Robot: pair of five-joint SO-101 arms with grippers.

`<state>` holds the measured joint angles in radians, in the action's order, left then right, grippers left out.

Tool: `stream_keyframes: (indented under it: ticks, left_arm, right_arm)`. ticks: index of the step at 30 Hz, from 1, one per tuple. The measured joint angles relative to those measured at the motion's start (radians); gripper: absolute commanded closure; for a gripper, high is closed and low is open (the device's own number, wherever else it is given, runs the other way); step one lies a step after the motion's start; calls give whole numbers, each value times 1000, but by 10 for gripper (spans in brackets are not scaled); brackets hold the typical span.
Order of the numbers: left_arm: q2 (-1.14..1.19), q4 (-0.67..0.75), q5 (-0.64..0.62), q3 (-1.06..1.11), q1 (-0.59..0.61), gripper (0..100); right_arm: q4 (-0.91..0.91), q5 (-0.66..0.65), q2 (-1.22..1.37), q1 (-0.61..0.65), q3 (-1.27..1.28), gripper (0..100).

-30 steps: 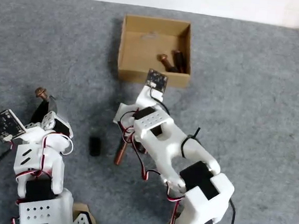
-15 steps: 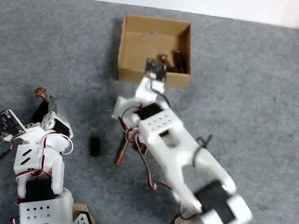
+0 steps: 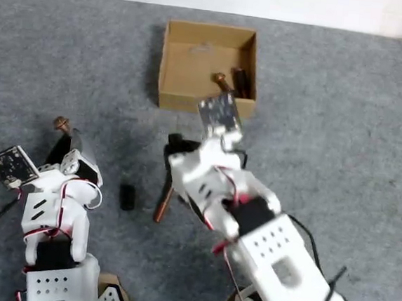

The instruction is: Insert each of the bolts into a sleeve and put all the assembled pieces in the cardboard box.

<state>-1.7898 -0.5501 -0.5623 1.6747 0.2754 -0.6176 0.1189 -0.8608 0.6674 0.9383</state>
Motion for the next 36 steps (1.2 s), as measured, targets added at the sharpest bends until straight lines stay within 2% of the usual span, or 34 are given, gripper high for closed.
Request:
stream_keyframes:
  ticks: [4, 7, 11, 15, 21, 24, 30, 36]
  left_arm:
    - [0, 0, 48, 0, -75, 995]
    - [0, 3, 143, -17, -186, 995]
    - [0, 0, 176, -112, -354, 995]
    - [0, 0, 180, -247, -485, 995]
    - [-12, 0, 180, -358, -512, 995]
    - [-12, 0, 180, -361, -571, 995]
    - [-12, 6, 180, -361, -763, 994]
    - [-12, 78, 180, -330, -781, 994]
  right_arm:
    - [167, -87, -140, -17, 222, 995]
    - [295, -133, -226, -55, 374, 995]
    - [361, -146, -364, -120, 493, 995]
    - [367, -146, -575, -127, 580, 995]
    - [350, -147, -930, -124, 732, 995]
    - [341, -149, -925, -124, 733, 995]
    - [341, -149, -959, -110, 733, 995]
    - [310, -149, -961, 35, 733, 995]
